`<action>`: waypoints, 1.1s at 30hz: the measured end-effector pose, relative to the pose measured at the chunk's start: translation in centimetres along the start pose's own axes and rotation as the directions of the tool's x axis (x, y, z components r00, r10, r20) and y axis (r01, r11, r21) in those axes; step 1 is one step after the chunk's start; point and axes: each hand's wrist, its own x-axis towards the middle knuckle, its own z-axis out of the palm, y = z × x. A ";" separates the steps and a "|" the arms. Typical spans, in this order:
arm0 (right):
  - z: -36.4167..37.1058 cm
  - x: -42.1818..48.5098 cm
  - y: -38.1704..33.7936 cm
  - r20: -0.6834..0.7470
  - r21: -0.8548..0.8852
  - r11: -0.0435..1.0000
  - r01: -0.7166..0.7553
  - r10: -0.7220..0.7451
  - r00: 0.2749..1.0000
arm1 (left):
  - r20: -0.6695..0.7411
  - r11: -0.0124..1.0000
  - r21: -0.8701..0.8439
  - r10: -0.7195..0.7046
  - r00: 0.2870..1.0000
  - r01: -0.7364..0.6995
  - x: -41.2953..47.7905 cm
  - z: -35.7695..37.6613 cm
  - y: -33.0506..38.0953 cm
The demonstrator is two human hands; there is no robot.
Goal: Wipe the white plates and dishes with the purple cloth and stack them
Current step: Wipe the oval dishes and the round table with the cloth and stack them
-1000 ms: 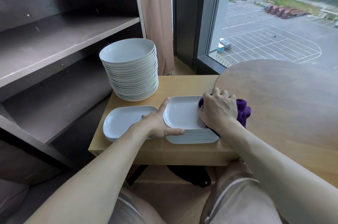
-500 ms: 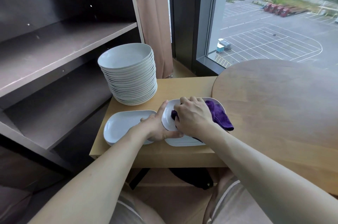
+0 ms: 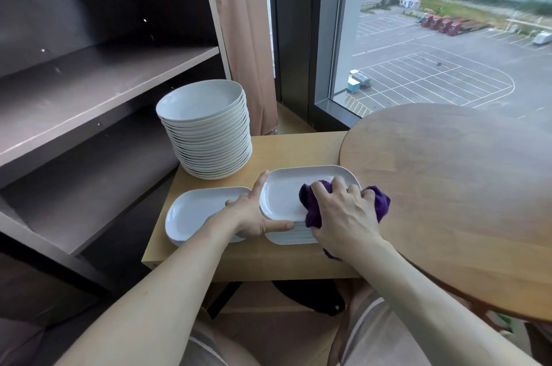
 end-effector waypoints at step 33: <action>-0.4 -2.9 3.3 -0.034 0.249 0.968 0.011 -0.003 0.999 | -0.309 0.646 0.742 0.566 0.764 -0.179 -4.1 3.4 3.3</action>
